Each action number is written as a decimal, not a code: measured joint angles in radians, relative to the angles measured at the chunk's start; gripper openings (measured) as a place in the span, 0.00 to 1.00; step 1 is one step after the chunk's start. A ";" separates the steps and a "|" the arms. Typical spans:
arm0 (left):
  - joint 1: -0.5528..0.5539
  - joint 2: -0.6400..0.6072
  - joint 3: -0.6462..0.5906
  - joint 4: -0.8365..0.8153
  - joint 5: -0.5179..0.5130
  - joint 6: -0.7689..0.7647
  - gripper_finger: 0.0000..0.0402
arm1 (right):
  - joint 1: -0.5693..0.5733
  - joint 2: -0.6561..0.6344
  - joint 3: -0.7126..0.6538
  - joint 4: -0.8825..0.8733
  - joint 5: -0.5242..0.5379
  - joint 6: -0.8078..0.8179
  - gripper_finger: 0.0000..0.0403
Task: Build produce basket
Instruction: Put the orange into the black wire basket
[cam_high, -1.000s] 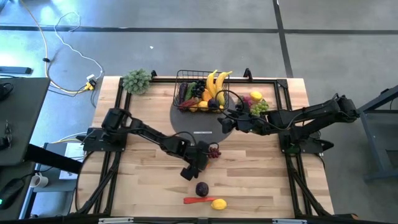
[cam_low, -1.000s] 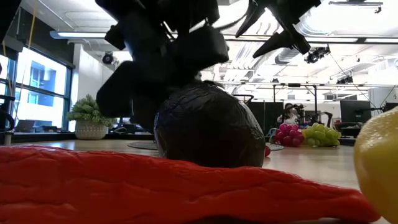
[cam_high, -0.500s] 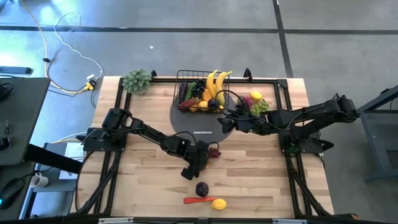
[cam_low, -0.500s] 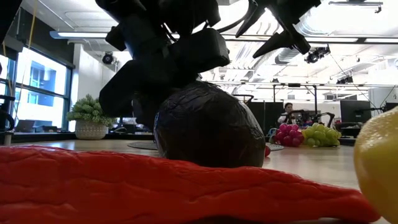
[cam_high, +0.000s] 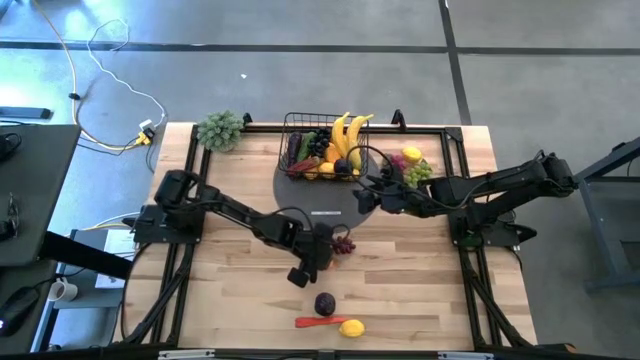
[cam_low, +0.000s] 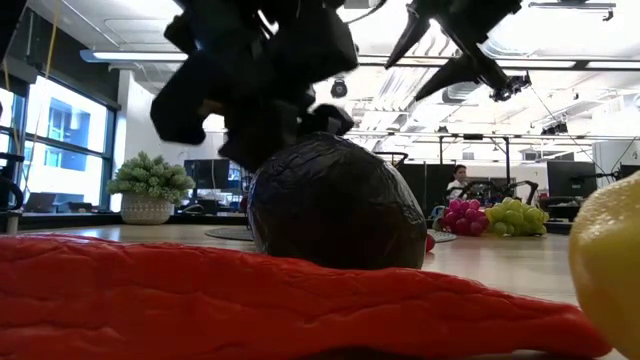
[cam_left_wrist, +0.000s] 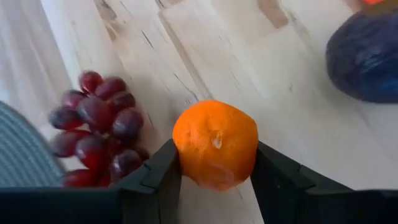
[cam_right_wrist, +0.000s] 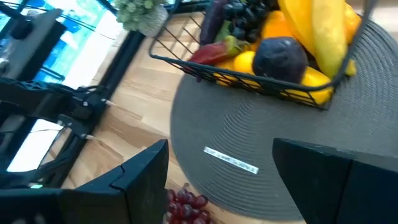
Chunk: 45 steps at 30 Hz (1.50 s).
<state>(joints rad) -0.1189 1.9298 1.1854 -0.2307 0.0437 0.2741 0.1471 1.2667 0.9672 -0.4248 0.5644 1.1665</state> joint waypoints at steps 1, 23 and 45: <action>0.001 -0.010 0.000 -0.003 0.000 0.002 0.38 | 0.000 0.000 0.000 -0.015 0.000 0.010 0.66; 0.215 -0.275 0.001 -0.042 -0.202 0.033 0.38 | -0.039 0.000 0.000 -0.257 0.004 0.092 0.66; 0.642 -0.250 -0.001 0.097 -0.008 0.103 0.38 | -0.131 0.000 0.000 -0.270 -0.001 -0.002 0.66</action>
<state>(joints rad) 0.5235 1.6798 1.1842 -0.1340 0.0358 0.3775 0.0159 1.2663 0.9673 -0.6950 0.5638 1.1641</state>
